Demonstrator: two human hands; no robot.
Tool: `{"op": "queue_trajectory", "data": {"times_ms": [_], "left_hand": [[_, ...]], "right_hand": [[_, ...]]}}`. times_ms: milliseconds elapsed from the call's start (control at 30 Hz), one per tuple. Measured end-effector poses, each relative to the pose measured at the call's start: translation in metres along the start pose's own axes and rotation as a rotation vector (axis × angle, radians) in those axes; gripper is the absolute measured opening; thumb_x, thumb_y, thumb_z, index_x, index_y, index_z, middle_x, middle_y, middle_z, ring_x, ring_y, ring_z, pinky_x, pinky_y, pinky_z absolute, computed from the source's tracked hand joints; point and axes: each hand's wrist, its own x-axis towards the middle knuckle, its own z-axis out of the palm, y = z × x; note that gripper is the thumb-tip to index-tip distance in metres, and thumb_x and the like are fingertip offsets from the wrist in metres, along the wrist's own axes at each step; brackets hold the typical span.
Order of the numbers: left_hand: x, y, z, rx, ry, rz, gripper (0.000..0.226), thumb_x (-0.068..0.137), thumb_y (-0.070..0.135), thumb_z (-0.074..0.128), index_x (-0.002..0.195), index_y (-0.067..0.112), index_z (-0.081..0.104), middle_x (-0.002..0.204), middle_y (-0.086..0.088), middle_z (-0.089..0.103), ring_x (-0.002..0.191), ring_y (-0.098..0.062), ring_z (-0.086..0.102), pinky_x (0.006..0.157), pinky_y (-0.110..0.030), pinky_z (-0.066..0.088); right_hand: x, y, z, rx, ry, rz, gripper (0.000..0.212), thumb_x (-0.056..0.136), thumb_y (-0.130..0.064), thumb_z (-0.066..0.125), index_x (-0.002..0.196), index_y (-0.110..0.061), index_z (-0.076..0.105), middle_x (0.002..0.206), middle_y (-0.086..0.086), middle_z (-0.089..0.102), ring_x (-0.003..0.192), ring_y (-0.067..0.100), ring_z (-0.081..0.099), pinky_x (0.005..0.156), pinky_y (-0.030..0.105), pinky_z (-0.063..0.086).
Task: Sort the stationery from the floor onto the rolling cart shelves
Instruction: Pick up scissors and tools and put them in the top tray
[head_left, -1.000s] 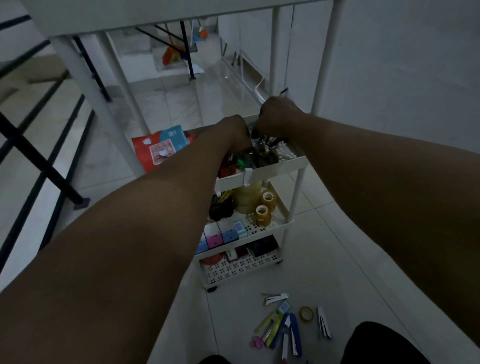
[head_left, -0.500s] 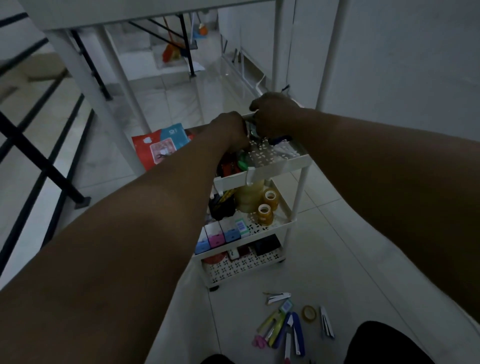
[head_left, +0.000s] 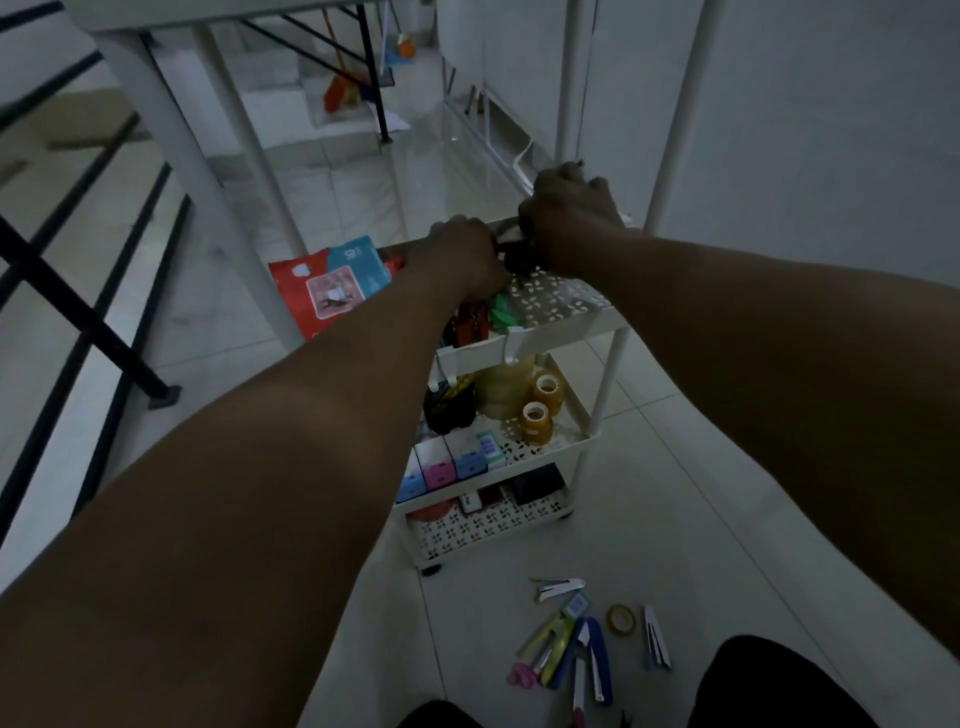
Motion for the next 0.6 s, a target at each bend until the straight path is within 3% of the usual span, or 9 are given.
{"op": "queue_trajectory", "data": {"times_ms": [100,200,333,467,600], "left_hand": [[-0.002,0.002,-0.003,-0.032,0.001,-0.014,0.049,0.082,0.035,0.065,0.125,0.012,0.058,0.121,-0.013,0.055,0.108,-0.029,0.054,0.092,-0.045,0.051],[-0.004,0.006,-0.008,-0.077,-0.008,-0.023,0.044,0.081,0.026,0.066,0.122,0.010,0.061,0.120,-0.013,0.060,0.106,-0.028,0.057,0.088,-0.036,0.051],[-0.015,0.018,-0.018,-0.128,-0.004,-0.055,0.047,0.080,0.021,0.069,0.124,0.006,0.058,0.123,-0.015,0.059,0.108,-0.028,0.057,0.091,-0.034,0.051],[-0.035,0.031,-0.026,-0.156,0.033,-0.100,0.040,0.084,0.023,0.066,0.116,0.001,0.061,0.116,-0.019,0.062,0.103,-0.030,0.061,0.079,-0.031,0.049],[-0.072,0.047,-0.024,-0.282,0.180,-0.106,0.036,0.086,0.025,0.064,0.113,0.001,0.064,0.110,-0.018,0.065,0.099,-0.029,0.064,0.080,-0.033,0.052]], "right_hand": [[-0.004,0.003,-0.001,0.037,-0.016,0.013,0.034,0.086,-0.024,0.065,0.120,-0.017,0.062,0.134,0.016,0.039,0.125,0.037,0.033,0.103,0.058,0.033],[-0.008,0.005,-0.014,0.090,-0.034,0.023,0.038,0.085,-0.013,0.065,0.123,-0.014,0.059,0.132,0.017,0.042,0.124,0.037,0.036,0.102,0.055,0.036],[-0.018,0.005,-0.032,0.162,-0.054,-0.011,0.028,0.087,-0.005,0.059,0.115,0.000,0.063,0.124,0.023,0.054,0.113,0.036,0.054,0.095,0.040,0.046],[-0.042,-0.001,-0.046,0.272,-0.056,-0.008,0.030,0.092,-0.011,0.055,0.119,0.002,0.061,0.124,0.023,0.057,0.113,0.035,0.056,0.099,0.039,0.043],[-0.081,-0.002,-0.049,0.517,-0.016,0.084,0.034,0.093,-0.022,0.059,0.120,-0.003,0.062,0.121,0.017,0.063,0.110,0.029,0.060,0.096,0.035,0.048]]}}
